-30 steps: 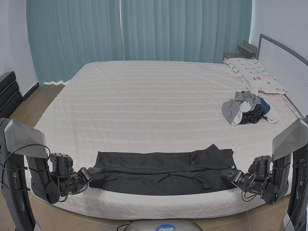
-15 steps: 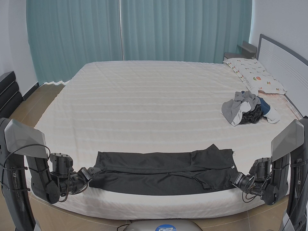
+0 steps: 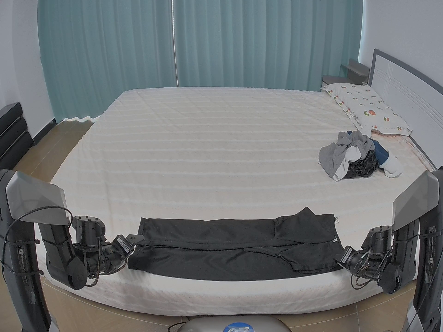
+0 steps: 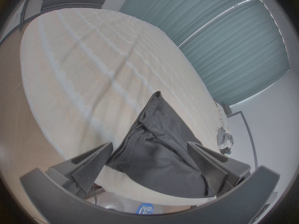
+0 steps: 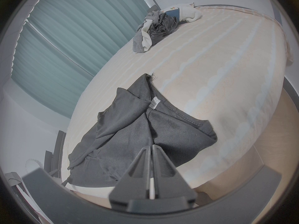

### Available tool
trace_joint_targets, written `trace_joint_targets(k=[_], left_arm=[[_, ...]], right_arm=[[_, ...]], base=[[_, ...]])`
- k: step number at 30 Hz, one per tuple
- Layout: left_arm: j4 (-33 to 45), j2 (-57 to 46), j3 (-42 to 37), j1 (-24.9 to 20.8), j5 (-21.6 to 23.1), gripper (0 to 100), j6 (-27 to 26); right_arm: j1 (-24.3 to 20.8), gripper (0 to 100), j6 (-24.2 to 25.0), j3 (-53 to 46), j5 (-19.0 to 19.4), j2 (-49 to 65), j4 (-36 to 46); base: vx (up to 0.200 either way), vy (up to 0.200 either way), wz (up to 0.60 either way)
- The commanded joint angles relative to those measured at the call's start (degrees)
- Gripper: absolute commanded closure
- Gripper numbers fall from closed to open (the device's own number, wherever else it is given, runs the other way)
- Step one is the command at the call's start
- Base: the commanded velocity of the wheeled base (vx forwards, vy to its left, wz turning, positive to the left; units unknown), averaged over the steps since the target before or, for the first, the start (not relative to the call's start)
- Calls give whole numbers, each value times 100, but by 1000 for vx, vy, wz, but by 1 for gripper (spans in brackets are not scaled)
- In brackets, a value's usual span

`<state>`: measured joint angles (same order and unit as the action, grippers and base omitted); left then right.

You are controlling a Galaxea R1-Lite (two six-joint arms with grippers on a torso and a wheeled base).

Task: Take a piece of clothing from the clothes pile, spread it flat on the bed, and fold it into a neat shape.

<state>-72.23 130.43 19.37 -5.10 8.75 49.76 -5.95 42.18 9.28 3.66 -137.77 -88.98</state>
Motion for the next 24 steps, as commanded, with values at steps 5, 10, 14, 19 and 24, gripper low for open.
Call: trace_joint_targets(k=[5, 10, 14, 19, 24], left_arm=[[-2, 0, 269, 17, -5, 0, 51], [-2, 18, 251, -18, 4, 0, 16], [-10, 44, -12, -27, 12, 0, -221], [-19, 123, -223, -167, 4, 0, -749], [-54, 220, -162, -334, -5, 0, -793]], right_arm=[[32, 0, 1, -5, -5, 39, -41], [50, 0, 10, -14, -5, 92, -41], [50, 0, 18, -102, 3, 145, -41], [32, 0, 18, -110, 12, 136, -41], [24, 0, 18, -110, 12, 136, -41]], base=[[0, 0, 0], [0, 0, 0], [0, 0, 0], [0, 0, 0], [0, 0, 0]])
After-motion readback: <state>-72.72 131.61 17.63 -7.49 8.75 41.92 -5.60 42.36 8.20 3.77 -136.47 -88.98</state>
